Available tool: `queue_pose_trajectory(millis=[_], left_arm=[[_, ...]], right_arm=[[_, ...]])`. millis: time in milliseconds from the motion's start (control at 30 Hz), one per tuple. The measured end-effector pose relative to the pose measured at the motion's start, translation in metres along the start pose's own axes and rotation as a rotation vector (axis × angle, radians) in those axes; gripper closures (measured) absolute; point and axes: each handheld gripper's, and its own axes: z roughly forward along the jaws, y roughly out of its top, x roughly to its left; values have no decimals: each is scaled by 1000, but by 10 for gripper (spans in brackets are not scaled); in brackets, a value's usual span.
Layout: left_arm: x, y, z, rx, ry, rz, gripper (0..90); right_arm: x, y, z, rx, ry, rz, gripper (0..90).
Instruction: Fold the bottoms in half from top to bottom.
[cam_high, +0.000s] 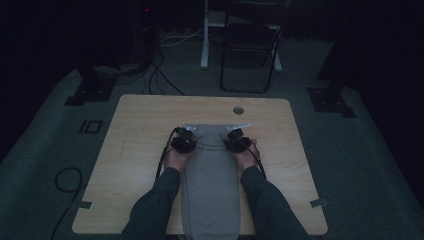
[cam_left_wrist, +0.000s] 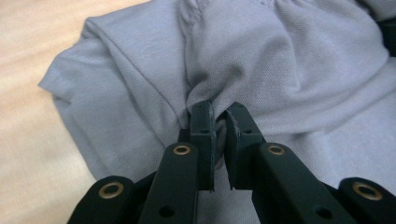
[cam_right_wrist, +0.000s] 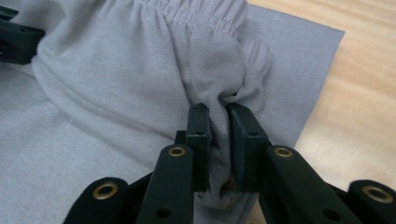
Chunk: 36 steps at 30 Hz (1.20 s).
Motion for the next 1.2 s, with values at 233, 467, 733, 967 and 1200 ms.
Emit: queue_pose_trajectory(millis=[233, 467, 733, 967, 1200], left_arm=[[0, 13, 3, 30, 17, 8, 844], [7, 21, -51, -133, -81, -7, 858], [-16, -17, -106, -179, -122, 85, 854], [-24, -73, -77, -69, -162, 24, 850], [-27, -85, -63, -43, -145, 29, 840]], right_arm=[[-4, 16, 8, 28, -24, 6, 847], [-6, 31, -33, -109, 9, 3, 863], [14, 10, -94, -202, 76, -99, 860], [32, -49, -74, -71, 130, -139, 857], [34, -70, -57, -23, 145, -95, 844]])
